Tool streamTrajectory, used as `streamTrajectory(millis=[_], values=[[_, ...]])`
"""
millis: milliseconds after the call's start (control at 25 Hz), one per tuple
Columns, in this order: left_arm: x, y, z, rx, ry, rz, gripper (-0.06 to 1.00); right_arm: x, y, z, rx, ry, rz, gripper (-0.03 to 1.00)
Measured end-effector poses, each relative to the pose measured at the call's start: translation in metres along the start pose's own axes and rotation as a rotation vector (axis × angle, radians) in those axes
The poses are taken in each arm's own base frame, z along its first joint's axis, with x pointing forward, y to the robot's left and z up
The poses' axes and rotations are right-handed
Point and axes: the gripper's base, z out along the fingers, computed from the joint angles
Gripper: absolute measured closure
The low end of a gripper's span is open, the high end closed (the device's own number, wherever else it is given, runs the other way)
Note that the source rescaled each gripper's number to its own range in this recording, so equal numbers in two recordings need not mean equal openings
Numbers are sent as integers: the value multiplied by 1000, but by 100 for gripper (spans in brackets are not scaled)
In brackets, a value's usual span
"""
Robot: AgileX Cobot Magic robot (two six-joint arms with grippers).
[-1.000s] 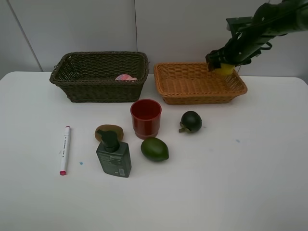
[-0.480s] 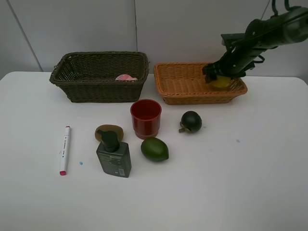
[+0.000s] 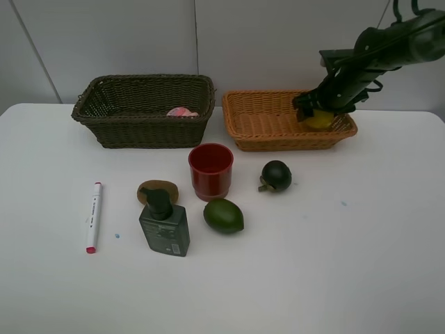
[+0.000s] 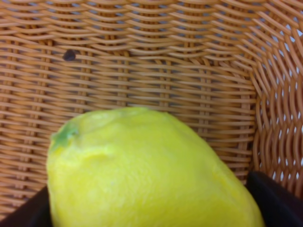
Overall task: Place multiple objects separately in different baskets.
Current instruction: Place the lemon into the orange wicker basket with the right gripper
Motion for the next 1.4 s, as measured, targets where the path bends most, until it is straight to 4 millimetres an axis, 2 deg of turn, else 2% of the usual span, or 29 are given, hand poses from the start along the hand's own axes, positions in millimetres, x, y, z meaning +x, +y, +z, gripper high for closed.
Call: streamTrajectory(millis=[120,200,320,1120,1240,1400], values=[[0,0,0,0,0,0,-5,0,0,0,-1,4,1,20],[0,0,0,0,0,0,-5,0,0,0,0,3,1,6],[0,0,0,0,0,0,-5,0,0,0,-1,4,1,-1],[0,0,0,0,0,0,-5,1,0,-1,-2,18,1,-3],[0,0,0,0,0,0,-5,-4,0,-13,0,-1,1,-3],[0,0,0,0,0,0,-5,-14,1,-46,0,-29,-4,-3]])
